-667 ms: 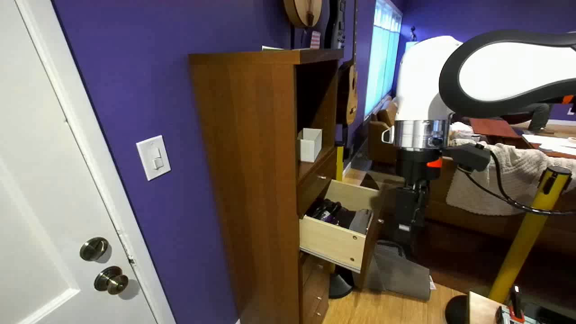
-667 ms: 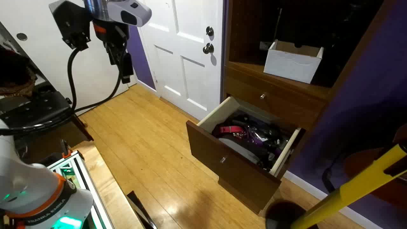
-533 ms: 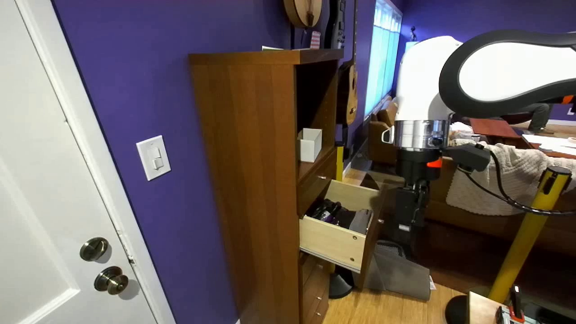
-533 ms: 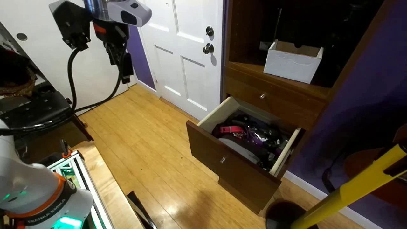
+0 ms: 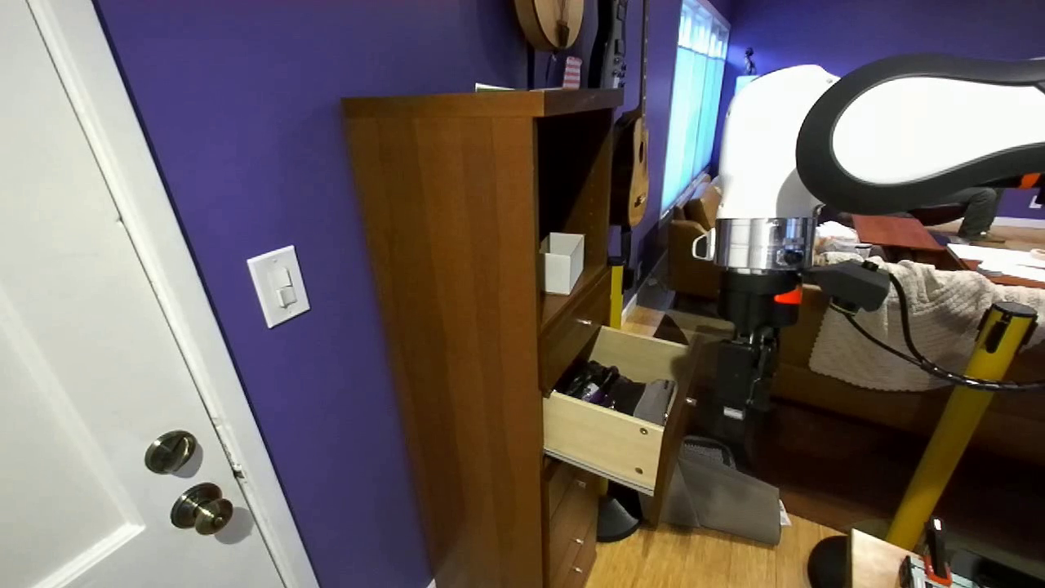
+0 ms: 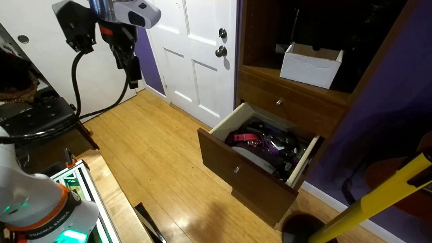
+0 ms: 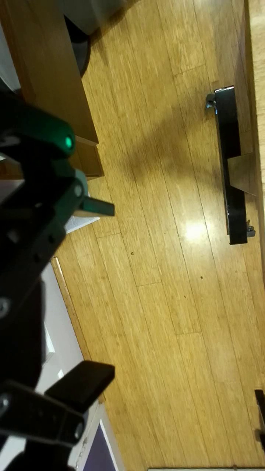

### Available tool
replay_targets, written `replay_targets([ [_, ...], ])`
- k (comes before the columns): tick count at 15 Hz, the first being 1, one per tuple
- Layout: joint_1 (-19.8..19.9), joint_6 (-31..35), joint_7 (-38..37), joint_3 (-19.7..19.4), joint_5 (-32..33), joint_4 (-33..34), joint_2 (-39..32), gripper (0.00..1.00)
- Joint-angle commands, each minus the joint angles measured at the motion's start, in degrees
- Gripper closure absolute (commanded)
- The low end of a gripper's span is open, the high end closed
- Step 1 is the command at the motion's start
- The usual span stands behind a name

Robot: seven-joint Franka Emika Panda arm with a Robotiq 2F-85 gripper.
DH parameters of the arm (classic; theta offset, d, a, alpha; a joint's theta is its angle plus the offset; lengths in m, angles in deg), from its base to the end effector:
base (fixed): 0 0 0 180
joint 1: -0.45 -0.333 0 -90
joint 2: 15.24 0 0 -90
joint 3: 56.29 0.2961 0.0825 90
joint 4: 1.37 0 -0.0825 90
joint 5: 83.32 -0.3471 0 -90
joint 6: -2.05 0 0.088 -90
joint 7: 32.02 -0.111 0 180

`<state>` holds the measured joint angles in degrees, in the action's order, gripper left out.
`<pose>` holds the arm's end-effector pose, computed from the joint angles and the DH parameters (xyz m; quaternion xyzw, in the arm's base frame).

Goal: Close the open drawer

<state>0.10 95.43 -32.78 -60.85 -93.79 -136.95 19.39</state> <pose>0.3293 -0.0088 0.5189 -0.9903 0.0460 0.0641 0.1145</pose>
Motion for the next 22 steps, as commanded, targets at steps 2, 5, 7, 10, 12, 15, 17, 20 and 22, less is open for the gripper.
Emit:
replay_targets([
  [2, 2.89, 2.38, 1.17, -0.31, 1.75, -0.86, -0.84, 0.0],
  [5, 4.51, 6.18, 7.18, -1.73, 7.92, -2.04, -2.15, 0.0],
  [7, 5.2, 9.15, 11.25, -3.13, 11.62, -2.56, -3.89, 0.0],
  [10, 5.97, 13.29, 15.67, -5.51, 14.04, -2.99, -6.96, 0.0],
  [12, 6.54, 17.14, 18.42, -6.85, 15.42, -3.46, -9.14, 0.0],
  [15, 7.79, 21.41, 20.57, -8.72, 16.53, -3.93, -12.7, 0.25],
  [17, 8.79, 23.11, 21.53, -9.73, 17.23, -4.06, -14.78, 0.34],
  [20, 10.02, 24.6, 22.88, -10.85, 17.75, -3.78, -18.04, 0.58],
  [22, 10.43, 26.14, 24.38, -11.43, 17.49, -3.75, -19.68, 0.74],
])
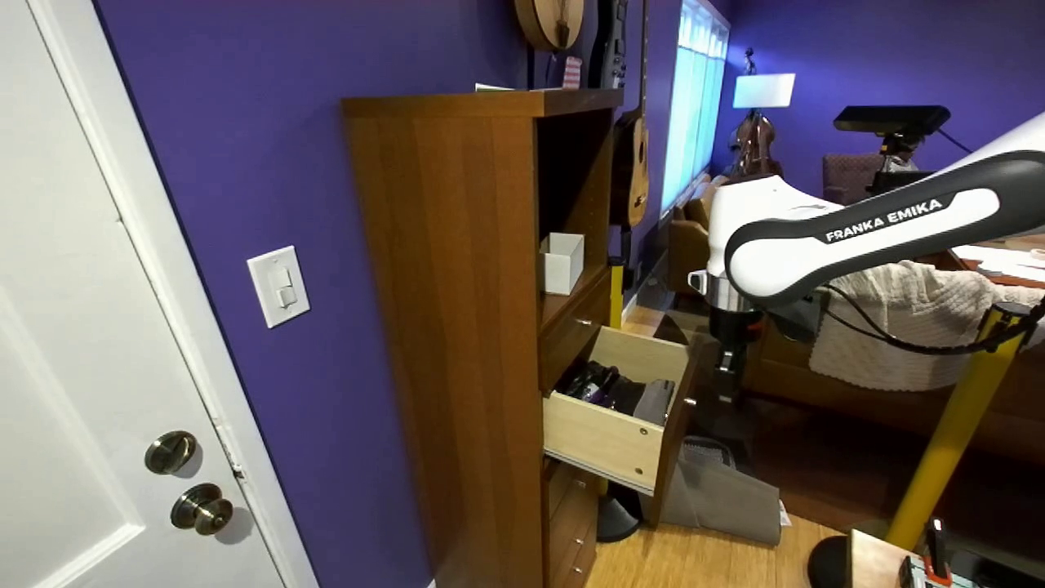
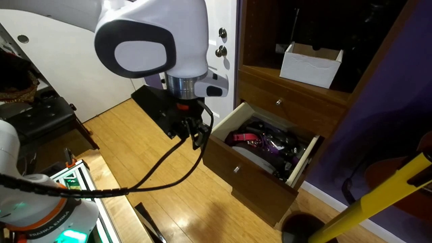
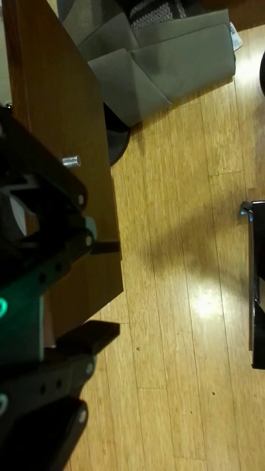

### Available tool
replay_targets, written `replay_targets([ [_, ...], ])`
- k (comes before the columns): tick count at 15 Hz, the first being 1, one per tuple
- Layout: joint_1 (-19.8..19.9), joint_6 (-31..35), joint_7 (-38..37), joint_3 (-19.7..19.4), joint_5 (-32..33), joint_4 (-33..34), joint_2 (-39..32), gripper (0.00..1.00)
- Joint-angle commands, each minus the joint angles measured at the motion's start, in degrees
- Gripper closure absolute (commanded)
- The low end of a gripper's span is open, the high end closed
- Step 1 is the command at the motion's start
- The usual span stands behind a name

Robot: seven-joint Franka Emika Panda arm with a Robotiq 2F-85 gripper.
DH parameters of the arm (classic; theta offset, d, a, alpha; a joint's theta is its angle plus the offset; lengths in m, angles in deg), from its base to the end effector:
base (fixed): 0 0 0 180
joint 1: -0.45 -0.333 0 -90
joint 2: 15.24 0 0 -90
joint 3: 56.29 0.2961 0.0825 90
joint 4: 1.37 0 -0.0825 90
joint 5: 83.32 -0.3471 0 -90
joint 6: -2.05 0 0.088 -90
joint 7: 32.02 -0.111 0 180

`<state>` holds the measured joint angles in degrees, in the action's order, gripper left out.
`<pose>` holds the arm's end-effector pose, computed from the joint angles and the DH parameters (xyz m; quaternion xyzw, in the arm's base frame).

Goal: Close the open drawer

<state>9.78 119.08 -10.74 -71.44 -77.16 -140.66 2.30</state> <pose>0.3680 -0.1755 0.4053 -0.9989 -0.0064 0.0444 0.0105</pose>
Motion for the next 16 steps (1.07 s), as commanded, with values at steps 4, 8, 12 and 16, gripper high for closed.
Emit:
replay_targets([
  [4, 0.68, 7.02, 4.3, -0.62, 0.18, -0.3, -5.54, 0.99],
  [8, 0.46, 11.03, 5.64, -0.08, -0.36, -0.53, -8.29, 1.0],
  [12, 0.75, 11.83, 4.74, 0.49, -0.31, -0.18, -8.49, 0.99],
  [16, 0.75, 11.99, 4.82, 0.52, -0.31, -0.15, -8.71, 0.99],
])
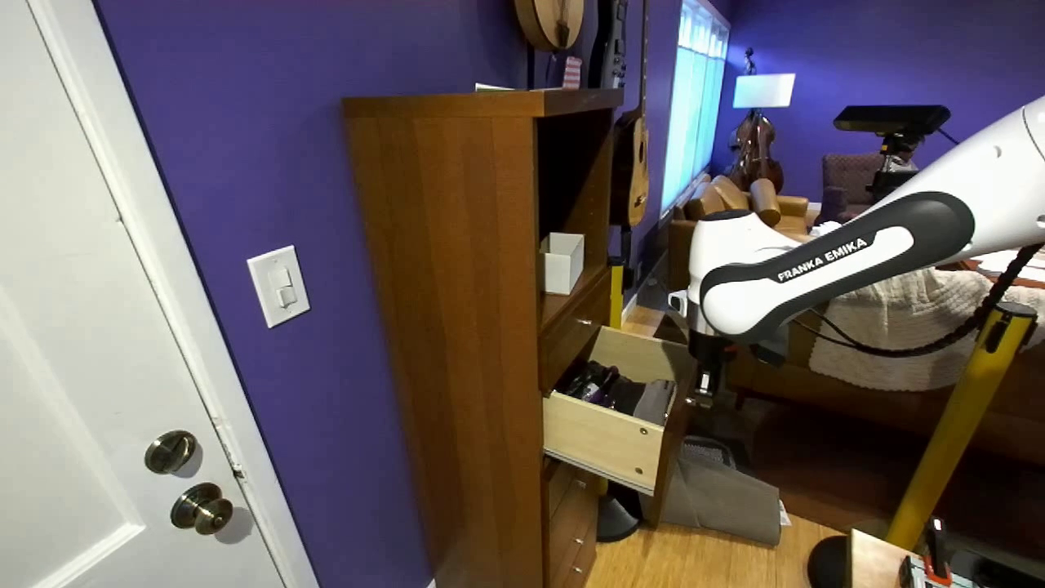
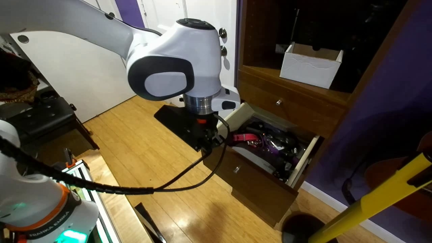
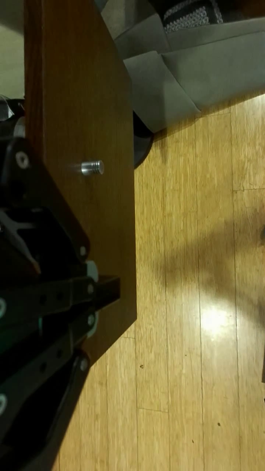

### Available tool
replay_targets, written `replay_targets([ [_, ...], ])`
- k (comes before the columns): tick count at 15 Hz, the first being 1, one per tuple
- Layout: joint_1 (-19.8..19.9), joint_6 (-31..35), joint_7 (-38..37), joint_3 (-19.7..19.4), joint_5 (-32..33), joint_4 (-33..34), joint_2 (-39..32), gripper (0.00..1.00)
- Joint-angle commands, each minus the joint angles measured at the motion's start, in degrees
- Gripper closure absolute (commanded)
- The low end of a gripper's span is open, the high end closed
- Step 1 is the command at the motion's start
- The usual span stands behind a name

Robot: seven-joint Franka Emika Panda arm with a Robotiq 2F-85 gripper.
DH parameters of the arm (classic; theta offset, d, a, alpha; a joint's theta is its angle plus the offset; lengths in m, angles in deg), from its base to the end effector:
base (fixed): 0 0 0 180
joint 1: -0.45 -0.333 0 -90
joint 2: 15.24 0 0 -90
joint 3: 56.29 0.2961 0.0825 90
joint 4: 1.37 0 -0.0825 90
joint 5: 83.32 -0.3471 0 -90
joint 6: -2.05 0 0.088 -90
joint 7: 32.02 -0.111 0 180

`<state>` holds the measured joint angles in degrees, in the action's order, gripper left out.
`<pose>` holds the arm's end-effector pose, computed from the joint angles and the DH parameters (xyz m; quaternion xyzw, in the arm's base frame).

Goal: Close the open drawer

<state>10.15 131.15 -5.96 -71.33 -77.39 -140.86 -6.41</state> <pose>0.3969 -0.1861 0.3590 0.9986 0.0466 -0.0225 0.0112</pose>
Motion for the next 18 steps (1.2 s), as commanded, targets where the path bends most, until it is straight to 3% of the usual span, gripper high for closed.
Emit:
replay_targets([
  [1, 0.39, -0.08, 0.04, 0.41, -0.08, 0.04, 0.0, 0.99],
  [11, -0.19, 5.55, -0.28, 2.35, -0.52, 3.25, -7.39, 1.0],
  [18, -0.24, 11.17, 9.32, 3.72, -10.21, 4.99, -10.45, 1.0],
])
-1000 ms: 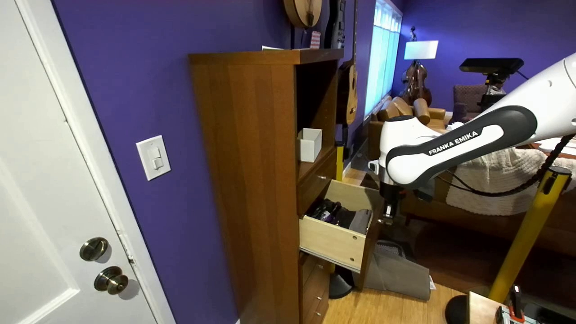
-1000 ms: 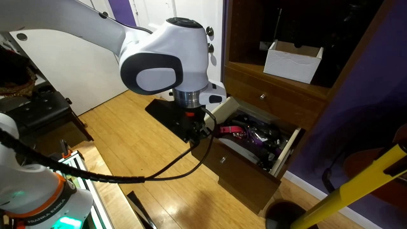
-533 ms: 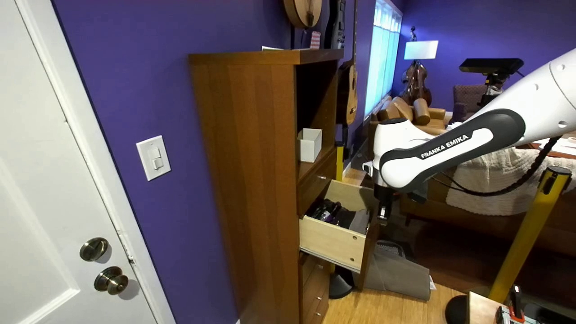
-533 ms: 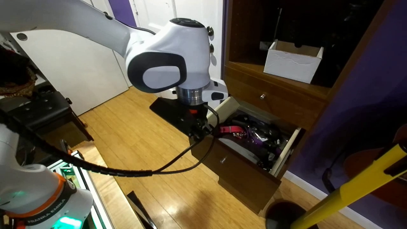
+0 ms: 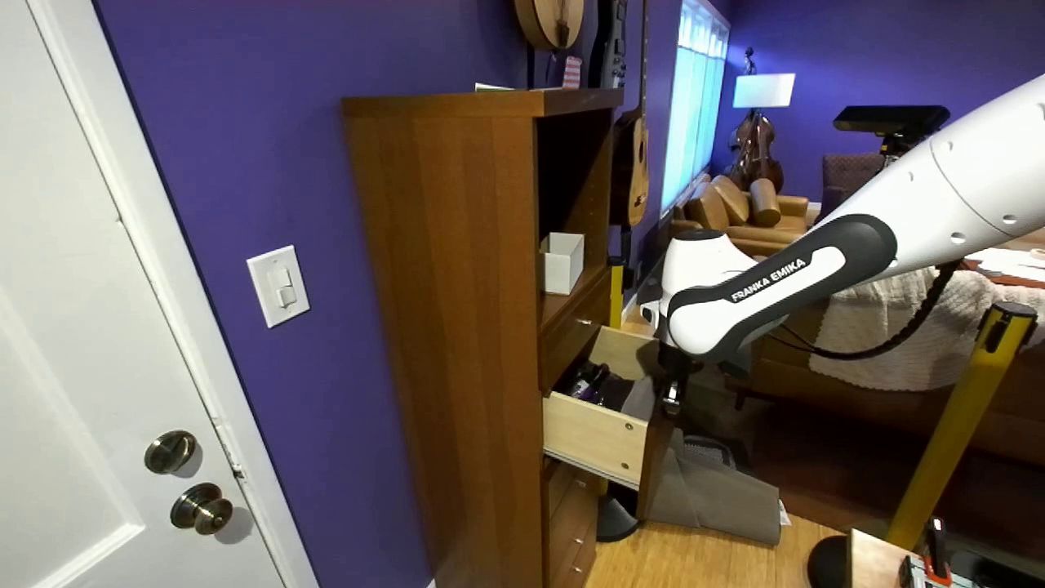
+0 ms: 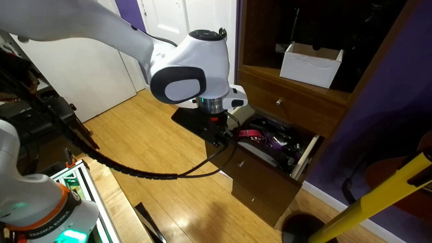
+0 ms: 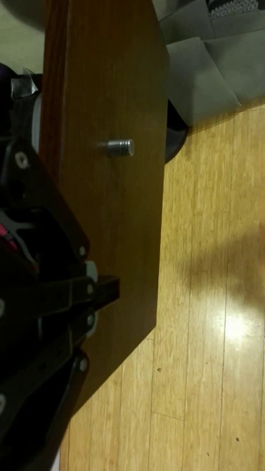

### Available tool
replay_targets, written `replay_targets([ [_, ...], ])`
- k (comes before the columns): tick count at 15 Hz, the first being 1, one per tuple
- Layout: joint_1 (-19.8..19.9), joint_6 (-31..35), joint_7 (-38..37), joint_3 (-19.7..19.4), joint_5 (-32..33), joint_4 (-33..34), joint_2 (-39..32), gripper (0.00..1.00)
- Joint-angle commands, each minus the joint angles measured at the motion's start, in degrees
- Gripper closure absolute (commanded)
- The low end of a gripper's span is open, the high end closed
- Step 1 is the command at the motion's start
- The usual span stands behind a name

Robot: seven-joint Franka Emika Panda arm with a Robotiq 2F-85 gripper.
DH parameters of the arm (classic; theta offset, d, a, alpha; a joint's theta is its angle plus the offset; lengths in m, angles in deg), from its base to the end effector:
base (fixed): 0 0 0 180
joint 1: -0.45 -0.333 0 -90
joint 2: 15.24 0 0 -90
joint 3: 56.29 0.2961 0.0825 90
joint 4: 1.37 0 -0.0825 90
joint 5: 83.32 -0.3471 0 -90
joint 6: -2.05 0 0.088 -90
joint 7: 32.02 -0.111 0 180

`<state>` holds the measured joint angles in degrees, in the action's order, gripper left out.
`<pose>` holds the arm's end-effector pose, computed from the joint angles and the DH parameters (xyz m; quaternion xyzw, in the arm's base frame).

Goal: Close the open drawer

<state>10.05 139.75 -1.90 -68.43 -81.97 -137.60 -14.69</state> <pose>0.4393 -0.1754 0.3313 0.9965 0.0816 0.0127 0.0140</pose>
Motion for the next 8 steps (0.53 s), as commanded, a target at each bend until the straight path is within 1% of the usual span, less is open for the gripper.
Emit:
replay_targets([
  [1, -0.15, 3.54, 7.58, 1.13, -7.81, 2.14, -2.66, 1.0],
  [4, -0.04, 6.16, 15.0, 2.12, -13.59, 4.13, -5.24, 1.0],
  [7, 0.37, 10.57, 19.51, 3.51, -17.48, 6.41, -8.79, 1.0],
  [8, 0.61, 12.17, 20.85, 4.32, -19.73, 7.25, -9.82, 1.0],
])
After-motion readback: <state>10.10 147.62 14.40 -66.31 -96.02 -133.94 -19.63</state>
